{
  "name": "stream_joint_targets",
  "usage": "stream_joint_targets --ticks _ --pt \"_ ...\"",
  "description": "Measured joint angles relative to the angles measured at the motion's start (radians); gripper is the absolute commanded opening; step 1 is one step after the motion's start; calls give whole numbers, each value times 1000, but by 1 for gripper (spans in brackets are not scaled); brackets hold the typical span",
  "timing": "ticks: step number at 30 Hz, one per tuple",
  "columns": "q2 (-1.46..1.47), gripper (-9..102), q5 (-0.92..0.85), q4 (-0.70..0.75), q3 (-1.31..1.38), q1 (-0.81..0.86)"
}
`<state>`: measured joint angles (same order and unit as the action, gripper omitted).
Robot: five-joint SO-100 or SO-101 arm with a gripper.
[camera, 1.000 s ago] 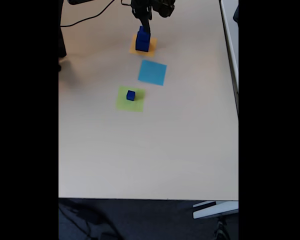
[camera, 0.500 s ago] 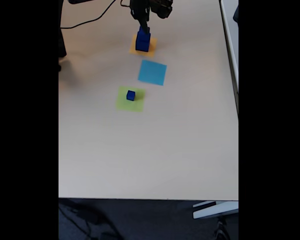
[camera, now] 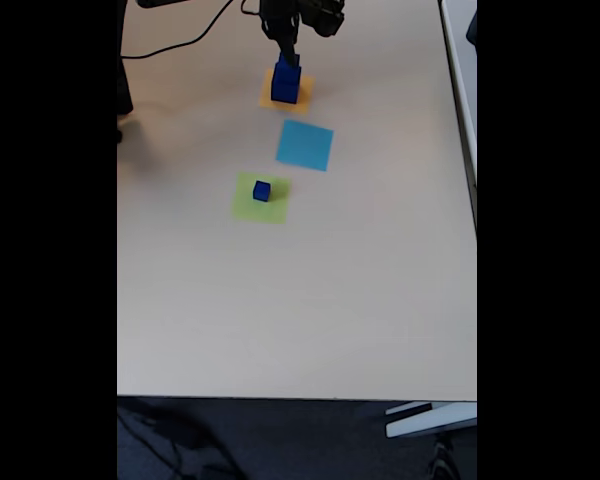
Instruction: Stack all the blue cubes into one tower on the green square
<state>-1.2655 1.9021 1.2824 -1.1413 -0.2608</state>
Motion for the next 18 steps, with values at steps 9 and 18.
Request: stream_joint_targets --ticks 9,18 --pt "-2 19 -20 0 -12 3" --pt "-3 18 -43 25 -17 20"
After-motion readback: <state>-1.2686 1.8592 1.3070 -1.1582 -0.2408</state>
